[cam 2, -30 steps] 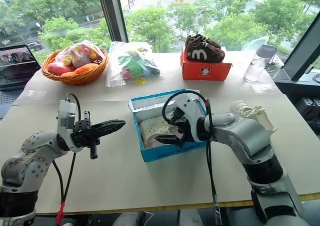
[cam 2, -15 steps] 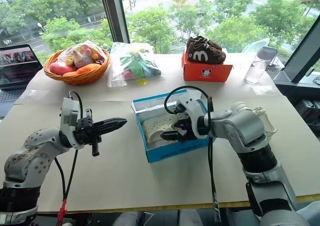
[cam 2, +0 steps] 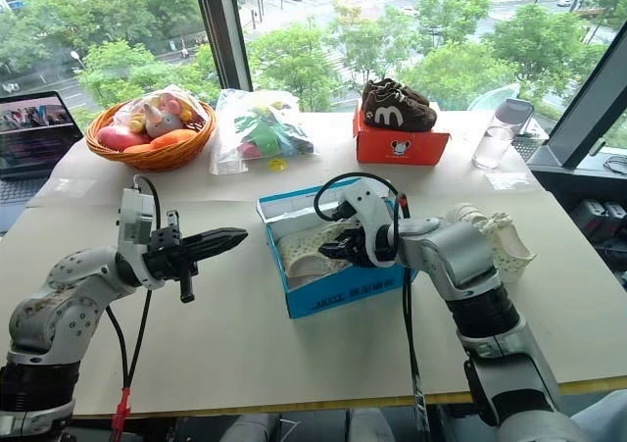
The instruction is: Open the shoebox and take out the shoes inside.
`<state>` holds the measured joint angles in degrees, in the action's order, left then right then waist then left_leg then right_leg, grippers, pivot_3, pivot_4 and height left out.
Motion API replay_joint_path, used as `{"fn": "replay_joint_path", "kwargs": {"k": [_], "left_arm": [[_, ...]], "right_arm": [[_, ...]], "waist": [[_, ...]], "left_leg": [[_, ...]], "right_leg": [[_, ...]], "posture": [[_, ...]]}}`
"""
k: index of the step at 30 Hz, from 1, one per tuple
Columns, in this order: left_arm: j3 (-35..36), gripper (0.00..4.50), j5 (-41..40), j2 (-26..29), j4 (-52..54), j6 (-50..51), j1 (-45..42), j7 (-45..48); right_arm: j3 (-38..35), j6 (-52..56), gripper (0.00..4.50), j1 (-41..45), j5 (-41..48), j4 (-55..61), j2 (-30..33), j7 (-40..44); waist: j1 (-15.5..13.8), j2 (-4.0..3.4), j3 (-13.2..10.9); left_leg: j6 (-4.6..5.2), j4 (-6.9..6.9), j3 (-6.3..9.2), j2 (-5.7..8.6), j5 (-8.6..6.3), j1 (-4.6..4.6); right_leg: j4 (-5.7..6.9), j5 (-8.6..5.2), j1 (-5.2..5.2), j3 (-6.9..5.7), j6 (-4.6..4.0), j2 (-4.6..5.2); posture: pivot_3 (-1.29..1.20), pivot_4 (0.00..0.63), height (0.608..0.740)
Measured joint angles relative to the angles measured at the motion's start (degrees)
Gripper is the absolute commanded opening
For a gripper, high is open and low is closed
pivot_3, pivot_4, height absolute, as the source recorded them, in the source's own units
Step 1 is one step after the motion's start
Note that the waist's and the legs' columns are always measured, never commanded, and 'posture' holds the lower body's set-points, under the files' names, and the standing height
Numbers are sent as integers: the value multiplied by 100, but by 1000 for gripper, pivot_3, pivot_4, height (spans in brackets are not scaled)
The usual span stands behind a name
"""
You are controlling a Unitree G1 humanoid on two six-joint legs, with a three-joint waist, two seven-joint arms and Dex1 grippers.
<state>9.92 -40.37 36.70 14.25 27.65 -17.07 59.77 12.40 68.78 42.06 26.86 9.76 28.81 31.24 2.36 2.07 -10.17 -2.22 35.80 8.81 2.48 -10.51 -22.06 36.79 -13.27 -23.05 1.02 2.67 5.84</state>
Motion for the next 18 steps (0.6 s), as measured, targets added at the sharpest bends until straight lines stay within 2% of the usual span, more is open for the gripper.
{"fn": "replay_joint_path", "kwargs": {"k": [11,18], "left_arm": [[-1,0,6,0,-10,-1,-24,1],[-6,0,6,20,-9,0,-23,8]], "right_arm": [[-82,-274,687,-263,-255,340,-165,-142],[-1276,-211,687,-304,630,408,-716,67]], "waist": [[-1,0,0],[28,-32,-25]], "left_leg": [[-4,-1,0,-21,-5,-1],[-4,-6,0,-39,-6,-28]], "right_leg": [[-5,1,-2,0,-2,-21],[-3,10,-39,4,-17,-44]], "posture": [[0,150,740],[0,150,740]]}}
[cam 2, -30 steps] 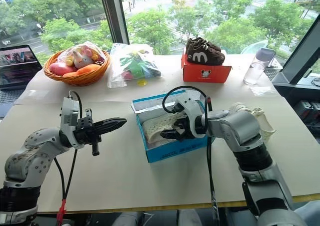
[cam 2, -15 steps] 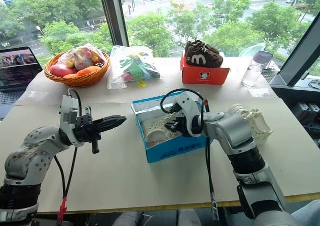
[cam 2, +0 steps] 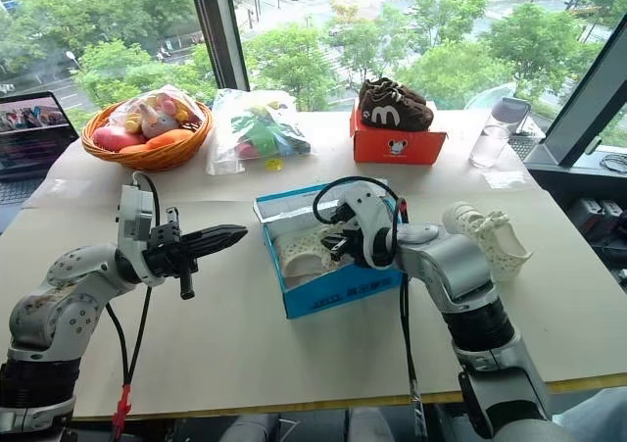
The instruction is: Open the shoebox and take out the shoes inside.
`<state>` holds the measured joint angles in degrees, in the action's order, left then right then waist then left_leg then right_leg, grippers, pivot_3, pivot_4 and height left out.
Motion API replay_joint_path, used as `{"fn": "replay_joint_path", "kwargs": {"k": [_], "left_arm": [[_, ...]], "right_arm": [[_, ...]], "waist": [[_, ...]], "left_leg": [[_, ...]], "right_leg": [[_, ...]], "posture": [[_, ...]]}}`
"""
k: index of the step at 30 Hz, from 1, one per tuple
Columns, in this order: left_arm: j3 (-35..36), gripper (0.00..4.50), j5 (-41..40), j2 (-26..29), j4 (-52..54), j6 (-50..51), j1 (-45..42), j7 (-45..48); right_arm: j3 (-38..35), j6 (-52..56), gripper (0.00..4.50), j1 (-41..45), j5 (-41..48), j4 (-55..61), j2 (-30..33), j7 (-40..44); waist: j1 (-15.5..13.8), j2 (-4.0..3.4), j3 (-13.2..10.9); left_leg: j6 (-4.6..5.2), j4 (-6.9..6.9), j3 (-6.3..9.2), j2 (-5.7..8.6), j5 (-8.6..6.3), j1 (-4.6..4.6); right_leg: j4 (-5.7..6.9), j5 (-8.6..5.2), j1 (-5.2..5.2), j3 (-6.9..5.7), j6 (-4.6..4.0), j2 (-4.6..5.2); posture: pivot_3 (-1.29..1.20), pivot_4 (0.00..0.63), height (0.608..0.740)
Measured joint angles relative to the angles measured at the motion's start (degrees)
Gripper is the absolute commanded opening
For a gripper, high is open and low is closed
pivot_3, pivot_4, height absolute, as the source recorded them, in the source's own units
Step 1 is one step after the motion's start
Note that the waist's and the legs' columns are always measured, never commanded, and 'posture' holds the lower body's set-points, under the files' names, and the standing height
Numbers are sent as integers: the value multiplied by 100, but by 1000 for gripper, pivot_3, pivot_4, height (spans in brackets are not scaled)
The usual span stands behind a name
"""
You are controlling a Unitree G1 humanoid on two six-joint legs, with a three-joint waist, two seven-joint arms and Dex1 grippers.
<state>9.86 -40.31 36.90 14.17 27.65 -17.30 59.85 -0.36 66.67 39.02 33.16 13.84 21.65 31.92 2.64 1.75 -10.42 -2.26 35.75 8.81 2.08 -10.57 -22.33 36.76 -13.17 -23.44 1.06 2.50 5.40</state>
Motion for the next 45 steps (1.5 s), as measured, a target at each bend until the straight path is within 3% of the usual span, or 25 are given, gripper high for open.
{"fn": "replay_joint_path", "kwargs": {"k": [5,9,20,26,34,37,45], "left_arm": [[0,0,1,81,0,1,0,30],[-1,0,2,110,-1,1,0,39],[-3,0,30,110,-3,0,-1,41],[-65,0,73,108,-41,0,-36,64],[-89,0,78,108,-102,1,-70,96],[-115,0,83,108,-104,1,-73,96],[-122,0,86,108,-103,1,-70,86]], "right_arm": [[-701,-40,687,344,492,238,0,48],[-904,-42,687,345,726,238,-44,6],[-1457,5,687,583,1485,353,37,-372],[-496,254,687,183,1173,733,585,-617],[922,902,687,-99,824,1228,630,-1009],[1130,908,1323,-82,745,1286,773,-953],[1725,897,4189,450,341,1489,1568,-625]], "waist": [[-15,-15,-10],[-10,-15,-10],[-14,-22,-14],[-9,-22,-14],[-13,-26,-17],[-29,-26,-17],[-13,-26,-17]], "left_leg": [[2,-4,0,1,-1,-23],[1,0,0,1,-1,-61],[2,-1,-1,1,-1,-63],[2,-1,-1,0,-1,-62],[2,2,-1,0,-1,-68],[2,2,-1,0,-1,-68],[2,2,-1,-3,-1,-68]], "right_leg": [[-2,0,-25,1,-1,0],[6,6,-71,4,-11,-2],[3,7,-71,4,-12,-3],[3,6,-70,4,-12,-3],[2,6,-75,4,-12,-3],[1,6,-73,3,-12,-3],[-1,5,-74,1,-11,-5]], "posture": [[0,150,740],[0,150,740],[0,150,740],[0,150,740],[0,150,740],[0,150,740],[0,150,740]]}}
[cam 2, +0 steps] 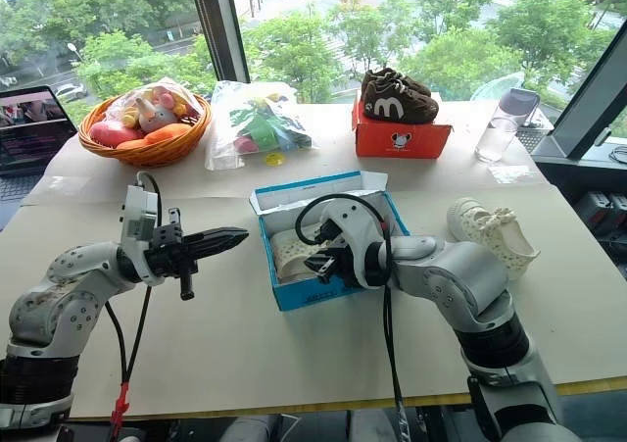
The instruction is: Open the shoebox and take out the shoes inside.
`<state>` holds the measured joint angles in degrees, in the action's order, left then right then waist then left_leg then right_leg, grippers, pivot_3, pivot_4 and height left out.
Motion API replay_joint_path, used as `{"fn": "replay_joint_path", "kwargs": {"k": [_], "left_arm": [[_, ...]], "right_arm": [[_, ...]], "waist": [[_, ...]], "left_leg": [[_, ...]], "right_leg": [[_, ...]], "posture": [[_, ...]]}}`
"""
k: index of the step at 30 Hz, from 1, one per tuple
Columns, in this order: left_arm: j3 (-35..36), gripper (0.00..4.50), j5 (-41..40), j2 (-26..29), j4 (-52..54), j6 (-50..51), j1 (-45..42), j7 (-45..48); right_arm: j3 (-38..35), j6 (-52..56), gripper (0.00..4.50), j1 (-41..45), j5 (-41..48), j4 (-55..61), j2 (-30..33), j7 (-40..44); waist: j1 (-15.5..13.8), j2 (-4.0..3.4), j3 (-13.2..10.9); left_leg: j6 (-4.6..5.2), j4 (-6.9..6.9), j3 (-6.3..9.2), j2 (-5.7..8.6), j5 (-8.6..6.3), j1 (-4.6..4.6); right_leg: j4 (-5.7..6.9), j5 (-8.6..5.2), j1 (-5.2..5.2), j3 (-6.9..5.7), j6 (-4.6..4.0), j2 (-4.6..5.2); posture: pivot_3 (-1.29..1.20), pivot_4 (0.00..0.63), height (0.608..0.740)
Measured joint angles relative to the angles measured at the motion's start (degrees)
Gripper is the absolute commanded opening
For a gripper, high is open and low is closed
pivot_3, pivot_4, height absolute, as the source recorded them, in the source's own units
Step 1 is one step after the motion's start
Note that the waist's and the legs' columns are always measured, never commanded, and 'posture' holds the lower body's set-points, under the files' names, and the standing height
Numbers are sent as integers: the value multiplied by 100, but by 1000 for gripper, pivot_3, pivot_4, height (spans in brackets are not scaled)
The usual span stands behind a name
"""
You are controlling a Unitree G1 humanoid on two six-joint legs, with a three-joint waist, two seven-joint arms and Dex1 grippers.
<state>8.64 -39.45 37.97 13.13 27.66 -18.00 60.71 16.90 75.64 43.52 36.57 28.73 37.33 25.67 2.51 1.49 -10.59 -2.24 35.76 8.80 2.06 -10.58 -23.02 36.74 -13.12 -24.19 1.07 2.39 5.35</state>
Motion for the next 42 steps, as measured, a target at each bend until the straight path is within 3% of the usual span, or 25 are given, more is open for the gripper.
{"fn": "replay_joint_path", "kwargs": {"k": [1,18,23,26,37,42], "left_arm": [[0,0,0,0,0,0,0,0],[-126,0,118,-85,-197,-35,-221,22],[-150,0,151,-121,-286,-124,-269,54],[-152,0,159,-121,-287,-126,-270,62],[-152,0,162,-121,-291,-126,-279,59],[-153,0,170,-121,-321,-126,-388,60]], "right_arm": [[74,-17,4482,63,-73,0,56,54],[580,-280,4482,481,-618,-1246,-376,790],[767,-779,4482,553,-1099,-1810,-556,921],[767,-936,3818,467,-1330,-1930,-662,916],[685,-1020,23,257,-1571,-1846,-767,1033],[684,-1019,8,241,-1639,-1825,-771,1069]], "waist": [[0,0,0],[22,6,5],[11,47,40],[4,60,49],[2,66,57],[-4,66,57]], "left_leg": [[0,0,0,0,0,-1],[0,0,0,-9,0,18],[0,0,0,-9,0,35],[-2,-3,0,-11,-5,92],[-2,-6,1,-14,-10,106],[-2,-6,1,-14,-11,106]], "right_leg": [[0,0,-1,0,0,0],[3,2,14,0,-2,-10],[3,2,32,0,-2,-9],[-11,-1,98,-3,-2,-9],[-11,-5,110,-4,-6,-10],[-12,-6,110,-5,-6,-10]], "posture": [[0,150,740],[0,150,740],[0,150,740],[0,150,740],[0,150,740],[0,150,740]]}}
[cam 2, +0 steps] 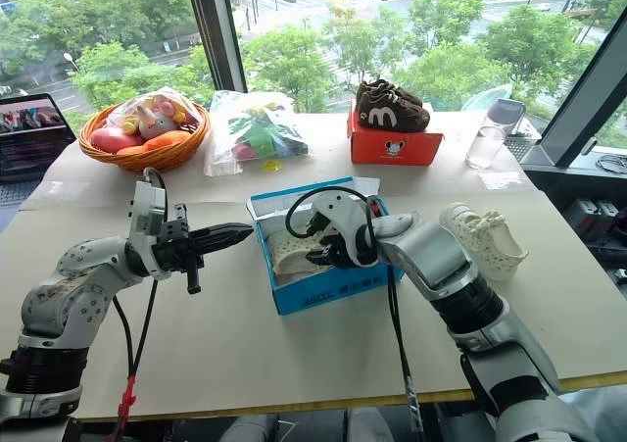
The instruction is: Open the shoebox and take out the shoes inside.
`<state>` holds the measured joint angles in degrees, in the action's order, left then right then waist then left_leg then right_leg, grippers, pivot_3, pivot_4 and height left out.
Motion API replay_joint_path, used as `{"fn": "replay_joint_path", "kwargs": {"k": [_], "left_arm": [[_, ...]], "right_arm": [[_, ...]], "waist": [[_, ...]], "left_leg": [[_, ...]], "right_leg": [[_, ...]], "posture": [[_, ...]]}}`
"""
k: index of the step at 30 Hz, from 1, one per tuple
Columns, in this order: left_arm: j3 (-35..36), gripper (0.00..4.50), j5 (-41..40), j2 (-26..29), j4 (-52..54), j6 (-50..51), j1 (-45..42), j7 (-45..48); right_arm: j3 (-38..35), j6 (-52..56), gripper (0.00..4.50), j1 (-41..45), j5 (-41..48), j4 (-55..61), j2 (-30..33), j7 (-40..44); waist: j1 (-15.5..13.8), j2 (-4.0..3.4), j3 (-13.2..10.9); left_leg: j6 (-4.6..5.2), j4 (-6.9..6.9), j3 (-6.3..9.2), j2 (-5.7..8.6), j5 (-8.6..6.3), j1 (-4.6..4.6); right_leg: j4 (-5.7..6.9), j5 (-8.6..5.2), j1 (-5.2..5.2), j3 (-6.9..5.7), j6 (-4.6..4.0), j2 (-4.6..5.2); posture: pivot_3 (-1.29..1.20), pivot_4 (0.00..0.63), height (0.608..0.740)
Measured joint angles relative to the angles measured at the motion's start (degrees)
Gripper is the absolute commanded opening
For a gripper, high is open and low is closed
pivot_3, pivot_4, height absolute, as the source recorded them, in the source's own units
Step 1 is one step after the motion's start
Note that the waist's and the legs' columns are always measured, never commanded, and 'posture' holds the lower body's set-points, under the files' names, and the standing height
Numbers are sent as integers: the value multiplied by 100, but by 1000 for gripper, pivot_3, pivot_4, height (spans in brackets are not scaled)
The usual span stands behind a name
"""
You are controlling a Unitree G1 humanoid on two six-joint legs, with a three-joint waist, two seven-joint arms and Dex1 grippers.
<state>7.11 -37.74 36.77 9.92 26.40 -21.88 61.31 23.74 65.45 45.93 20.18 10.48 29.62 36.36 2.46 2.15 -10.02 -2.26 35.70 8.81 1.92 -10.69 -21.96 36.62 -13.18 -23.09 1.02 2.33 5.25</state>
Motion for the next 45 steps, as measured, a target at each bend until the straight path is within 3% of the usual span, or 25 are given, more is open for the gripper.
{"fn": "replay_joint_path", "kwargs": {"k": [11,15,18,22,34,45], "left_arm": [[-5,0,70,-26,-90,-2,-34,-1],[-6,0,76,-28,-93,-3,-37,-1],[-13,0,115,-28,-93,-3,-52,1],[-30,0,162,-27,-94,-5,-67,6],[-27,0,166,-26,-94,-8,-70,14],[-16,0,140,-24,-61,-5,-55,28]], "right_arm": [[-448,237,8,27,28,-218,-329,88],[-1149,708,8,105,563,-362,-594,293],[-1520,892,8,247,1009,-216,-787,443],[-2097,1028,8,525,1485,35,-883,442],[-2941,1142,8,589,1715,7,-1075,-346],[-4572,1705,8,779,1834,-11,-896,-1404]], "waist": [[18,-1,-1],[24,-19,-18],[35,-41,-35],[17,-51,-47],[13,-62,-54],[3,-71,-61]], "left_leg": [[1,-8,0,-4,-1,-1],[1,-9,0,-4,-1,-30],[1,-6,0,-1,1,-97],[1,-4,0,5,0,-114],[1,-1,0,5,0,-112],[1,0,0,6,0,-114]], "right_leg": [[1,-2,-6,0,-3,-2],[4,-2,-40,1,-3,-3],[24,1,-121,6,-8,-5],[31,24,-134,5,-45,2],[26,6,-129,4,-16,1],[27,11,-128,3,-23,1]], "posture": [[0,150,740],[0,150,740],[0,150,740],[0,150,740],[0,150,740],[0,150,740]]}}
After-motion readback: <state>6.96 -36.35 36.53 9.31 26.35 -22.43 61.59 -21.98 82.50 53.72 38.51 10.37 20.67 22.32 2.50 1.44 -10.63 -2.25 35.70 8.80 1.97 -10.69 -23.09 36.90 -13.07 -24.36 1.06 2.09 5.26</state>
